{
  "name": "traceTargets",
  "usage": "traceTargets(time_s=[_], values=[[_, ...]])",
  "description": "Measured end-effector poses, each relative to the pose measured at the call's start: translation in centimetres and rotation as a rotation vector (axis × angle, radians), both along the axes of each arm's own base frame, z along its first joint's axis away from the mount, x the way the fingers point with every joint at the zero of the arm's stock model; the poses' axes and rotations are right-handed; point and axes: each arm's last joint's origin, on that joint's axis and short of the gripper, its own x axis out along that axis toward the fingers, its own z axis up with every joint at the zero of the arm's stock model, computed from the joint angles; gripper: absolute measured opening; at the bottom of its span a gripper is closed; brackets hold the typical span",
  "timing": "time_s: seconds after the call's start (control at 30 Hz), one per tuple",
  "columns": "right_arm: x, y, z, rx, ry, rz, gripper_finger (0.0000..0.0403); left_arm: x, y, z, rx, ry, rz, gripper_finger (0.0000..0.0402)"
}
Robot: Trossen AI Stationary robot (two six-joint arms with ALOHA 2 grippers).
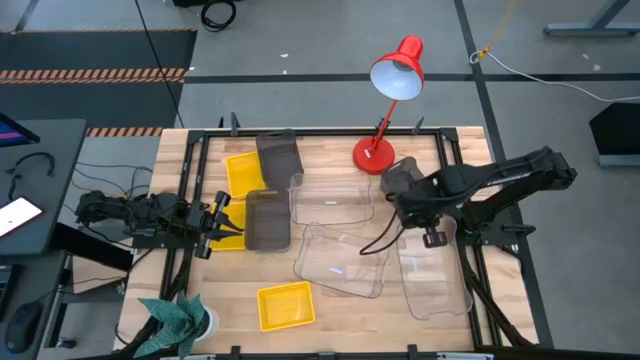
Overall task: Stack baskets by color
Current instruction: Stack the bottom right transparent bin on the bottom left transparent bin
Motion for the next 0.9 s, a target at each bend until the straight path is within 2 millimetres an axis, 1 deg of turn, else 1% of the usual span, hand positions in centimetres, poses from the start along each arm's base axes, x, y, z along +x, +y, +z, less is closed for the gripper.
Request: traceTargets(time_s=[0.1, 0.23, 0.4, 0.57, 0.63, 0.77, 0.9], values=[[0.0, 0.0, 2.0, -0.004, -0.045, 0.055, 0.0005, 0.0, 0.0, 0.0, 0.0, 0.0, 0.0, 0.0028], [0.1, -0.1, 5.2, -0.034, -0.154, 0.121, 0.0005, 0.0, 0.0, 0.0, 0.0, 0.0, 0.0, 0.0026], [-0.1, -0.2, 9.4, -0.075, -0.333, 0.205, 0.0005, 0.0, 0.0, 0.0, 0.0, 0.0, 0.0, 0.0032], [0.1, -0.2, 13.1, -0.095, -0.566, 0.284, 0.0005, 0.0, 0.0, 0.0, 0.0, 0.0, 0.0, 0.0036], [0.6, -0.2, 13.9, -0.138, -0.658, 0.312, 0.0005, 0.0, 0.0, 0.0, 0.0, 0.0, 0.0, 0.0033], [1.7, -0.1, 14.8, -0.241, -0.784, 0.372, 0.0006, 0.0, 0.0, 0.0, 0.0, 0.0, 0.0, 0.0028], [3.2, 0.1, 14.7, -0.309, -0.884, 0.438, 0.0006, 0.0, 0.0, 0.0, 0.0, 0.0, 0.0, 0.0031]])
